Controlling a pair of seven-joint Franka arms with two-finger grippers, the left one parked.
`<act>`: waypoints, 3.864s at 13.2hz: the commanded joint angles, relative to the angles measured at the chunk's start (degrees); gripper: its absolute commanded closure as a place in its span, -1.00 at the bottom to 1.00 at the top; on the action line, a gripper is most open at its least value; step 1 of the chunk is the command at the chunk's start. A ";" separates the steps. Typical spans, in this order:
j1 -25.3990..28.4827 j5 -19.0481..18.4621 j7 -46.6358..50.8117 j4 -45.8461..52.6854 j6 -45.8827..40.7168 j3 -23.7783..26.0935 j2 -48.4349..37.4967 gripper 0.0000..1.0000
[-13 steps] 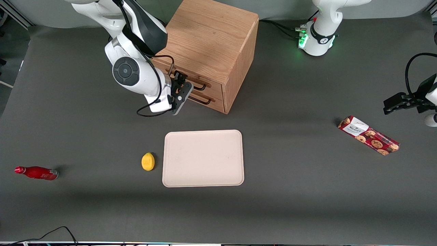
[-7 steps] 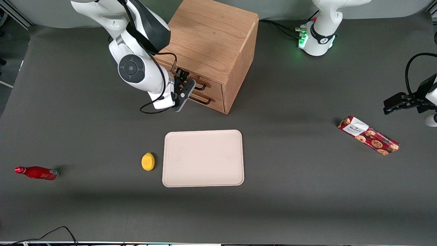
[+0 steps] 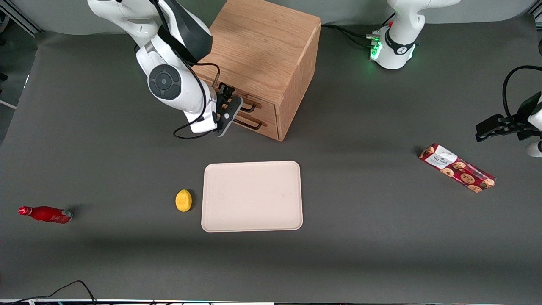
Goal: Open upper drawer
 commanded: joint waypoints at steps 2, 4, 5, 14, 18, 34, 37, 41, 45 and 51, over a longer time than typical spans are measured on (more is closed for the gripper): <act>-0.44 0.62 0.51 -2.41 2.39 0.12 -1.30 -1.00; -0.52 0.18 0.33 -2.15 2.66 -0.32 -0.86 -1.00; -0.52 0.09 0.15 -2.06 2.57 -0.50 -0.86 -1.00; -0.79 -1.49 0.15 -1.01 3.54 -1.73 1.08 -1.00; -0.79 -2.99 0.15 0.22 3.54 -2.52 2.92 -1.00; -0.79 -7.12 -0.37 6.90 2.92 -5.33 8.02 -1.00; -0.79 -8.16 -0.37 7.70 2.92 -6.30 8.81 -1.00; -0.79 -9.75 -0.46 9.37 2.75 -6.56 10.39 -1.00; -0.79 -10.98 -1.17 12.08 1.78 -7.53 11.79 -1.00; -0.88 -13.44 -1.25 15.25 0.90 -8.32 13.47 -1.00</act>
